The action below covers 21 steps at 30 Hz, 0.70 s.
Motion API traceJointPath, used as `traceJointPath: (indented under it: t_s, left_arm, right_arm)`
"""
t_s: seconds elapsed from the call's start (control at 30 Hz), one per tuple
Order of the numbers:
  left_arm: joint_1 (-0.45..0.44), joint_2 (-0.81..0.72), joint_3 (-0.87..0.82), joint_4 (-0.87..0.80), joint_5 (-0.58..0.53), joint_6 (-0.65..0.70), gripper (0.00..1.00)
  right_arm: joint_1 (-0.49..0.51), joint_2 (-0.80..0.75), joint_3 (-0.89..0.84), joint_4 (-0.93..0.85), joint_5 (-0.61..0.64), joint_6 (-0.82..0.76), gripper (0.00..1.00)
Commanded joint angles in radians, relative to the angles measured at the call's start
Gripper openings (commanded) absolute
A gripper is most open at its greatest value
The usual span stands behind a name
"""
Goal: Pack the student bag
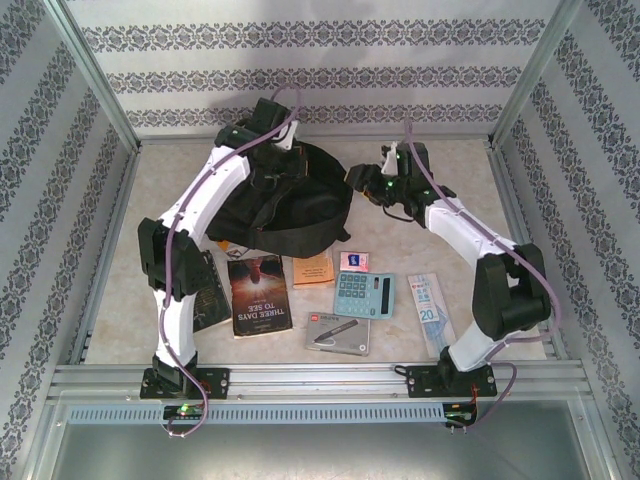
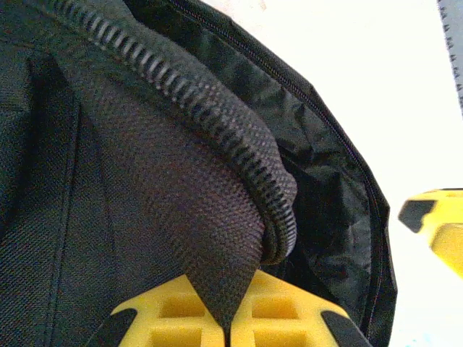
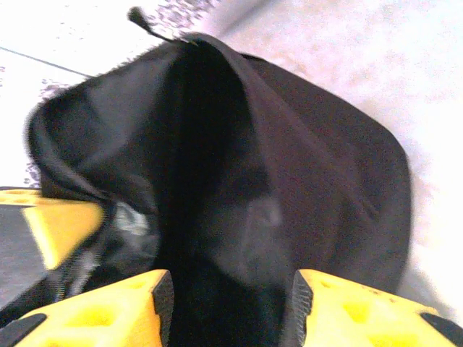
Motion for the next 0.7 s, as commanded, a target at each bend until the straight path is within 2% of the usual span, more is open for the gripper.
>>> traceJointPath:
  t_s: [0.0,0.17,0.37,0.43,0.53,0.67]
  left_arm:
    - [0.031,-0.087,0.012,0.03,0.072,-0.048,0.0]
    - [0.054,-0.094,0.002,0.084,0.141,-0.109,0.03]
    - [0.064,-0.08,-0.007,0.131,0.223,-0.171,0.11]
    - [0.063,-0.073,-0.025,0.148,0.261,-0.192,0.17]
    - [0.062,-0.07,-0.05,0.149,0.291,-0.204,0.43]
    - [0.061,-0.088,-0.057,0.097,0.252,-0.166,0.61]
  right_arm:
    - [0.039,-0.041,0.073,-0.09,0.09,-0.08,0.4]
    - [0.092,0.063,0.155,-0.086,0.011,-0.011,0.01]
    - [0.161,0.205,0.209,0.024,-0.117,0.095,0.0]
    - [0.176,0.255,0.232,0.075,-0.151,0.148,0.0]
    - [0.172,0.305,0.228,0.224,-0.183,0.25,0.0]
    - [0.152,0.348,0.233,0.352,-0.202,0.344,0.0]
